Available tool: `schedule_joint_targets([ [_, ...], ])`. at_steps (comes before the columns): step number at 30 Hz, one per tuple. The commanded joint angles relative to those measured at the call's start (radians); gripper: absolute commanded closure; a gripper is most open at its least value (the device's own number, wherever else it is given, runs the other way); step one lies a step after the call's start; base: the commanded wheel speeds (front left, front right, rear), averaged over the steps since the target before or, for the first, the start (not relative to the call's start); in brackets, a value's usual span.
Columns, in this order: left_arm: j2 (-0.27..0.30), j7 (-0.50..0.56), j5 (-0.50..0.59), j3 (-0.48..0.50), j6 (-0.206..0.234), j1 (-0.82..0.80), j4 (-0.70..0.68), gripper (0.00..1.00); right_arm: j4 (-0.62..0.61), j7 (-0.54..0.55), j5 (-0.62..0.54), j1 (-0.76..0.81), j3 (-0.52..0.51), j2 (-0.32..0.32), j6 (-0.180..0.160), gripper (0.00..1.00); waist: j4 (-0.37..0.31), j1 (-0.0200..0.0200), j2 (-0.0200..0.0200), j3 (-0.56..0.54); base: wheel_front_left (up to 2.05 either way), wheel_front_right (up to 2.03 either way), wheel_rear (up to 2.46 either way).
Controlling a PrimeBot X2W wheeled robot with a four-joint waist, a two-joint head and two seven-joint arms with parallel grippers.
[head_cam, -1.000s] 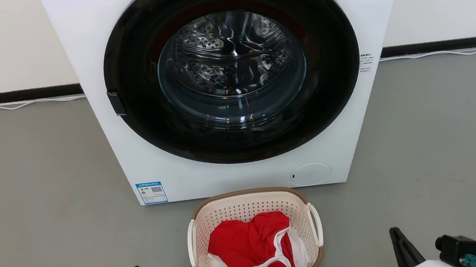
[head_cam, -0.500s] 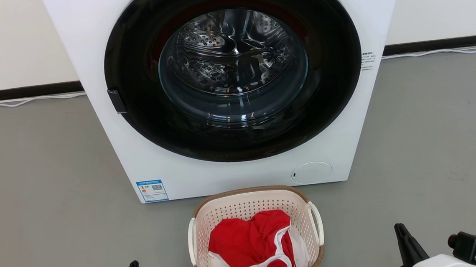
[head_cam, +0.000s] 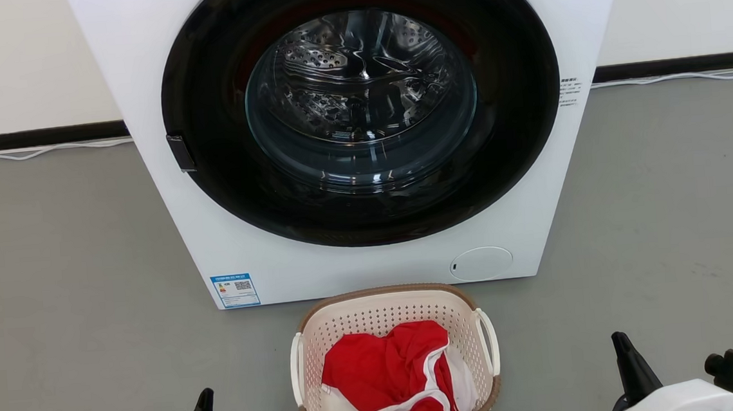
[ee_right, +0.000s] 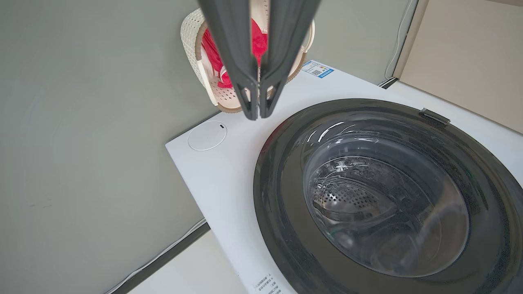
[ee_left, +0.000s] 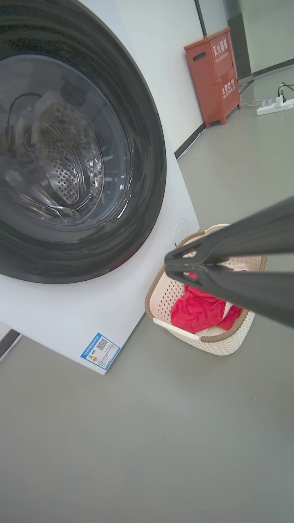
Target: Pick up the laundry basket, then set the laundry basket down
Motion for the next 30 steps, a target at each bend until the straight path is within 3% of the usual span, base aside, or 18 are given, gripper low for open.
schedule_joint_targets([
  [1,0.005,0.004,-0.020,0.030,-0.011,-0.061,-0.021,1.00,-0.034,0.009,0.033,-0.049,0.006,-0.007,0.003,1.00,0.000,-0.0001,-0.0001,0.001,0.00,0.00,0.00],
  [30,-0.052,0.076,-0.258,0.136,-0.083,-0.108,-0.016,1.00,-0.067,0.059,0.405,-0.078,-0.005,-0.009,0.005,1.00,0.008,-0.0001,-0.0001,0.014,0.00,0.00,0.00],
])
